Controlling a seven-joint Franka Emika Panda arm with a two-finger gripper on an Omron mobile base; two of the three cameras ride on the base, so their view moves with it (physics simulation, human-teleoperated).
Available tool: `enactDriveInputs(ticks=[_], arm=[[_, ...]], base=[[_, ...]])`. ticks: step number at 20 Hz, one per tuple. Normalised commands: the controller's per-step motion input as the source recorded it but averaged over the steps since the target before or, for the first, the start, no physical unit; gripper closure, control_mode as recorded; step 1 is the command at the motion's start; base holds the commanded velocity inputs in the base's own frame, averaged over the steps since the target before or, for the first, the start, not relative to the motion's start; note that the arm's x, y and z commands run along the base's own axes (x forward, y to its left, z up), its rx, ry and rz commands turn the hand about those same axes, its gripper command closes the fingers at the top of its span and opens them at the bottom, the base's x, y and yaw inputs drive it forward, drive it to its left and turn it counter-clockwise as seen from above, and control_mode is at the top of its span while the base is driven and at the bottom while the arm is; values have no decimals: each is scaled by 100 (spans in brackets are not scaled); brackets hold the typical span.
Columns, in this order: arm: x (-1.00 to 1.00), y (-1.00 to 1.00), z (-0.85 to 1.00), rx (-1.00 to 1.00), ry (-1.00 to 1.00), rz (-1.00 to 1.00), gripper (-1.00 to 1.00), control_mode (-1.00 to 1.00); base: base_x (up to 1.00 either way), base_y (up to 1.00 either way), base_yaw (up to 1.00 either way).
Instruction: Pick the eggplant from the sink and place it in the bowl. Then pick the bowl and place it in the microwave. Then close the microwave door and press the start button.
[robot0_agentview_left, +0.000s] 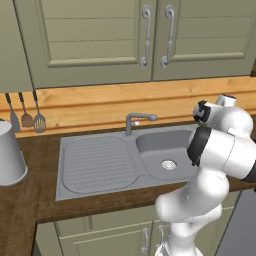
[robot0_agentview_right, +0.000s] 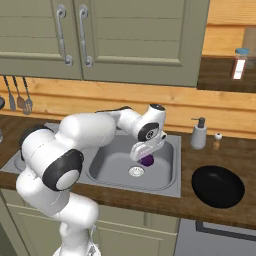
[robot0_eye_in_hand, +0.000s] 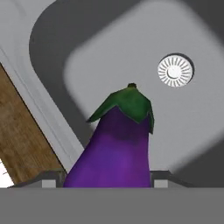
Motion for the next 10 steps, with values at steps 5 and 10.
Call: enactDriveInputs(ticks=[5,10], arm=[[-32,-28,0,-1,25,1,100,-100],[-12,-34,2,-1,23,-8,100,-100]], base=[[0,0,0],[0,0,0]])
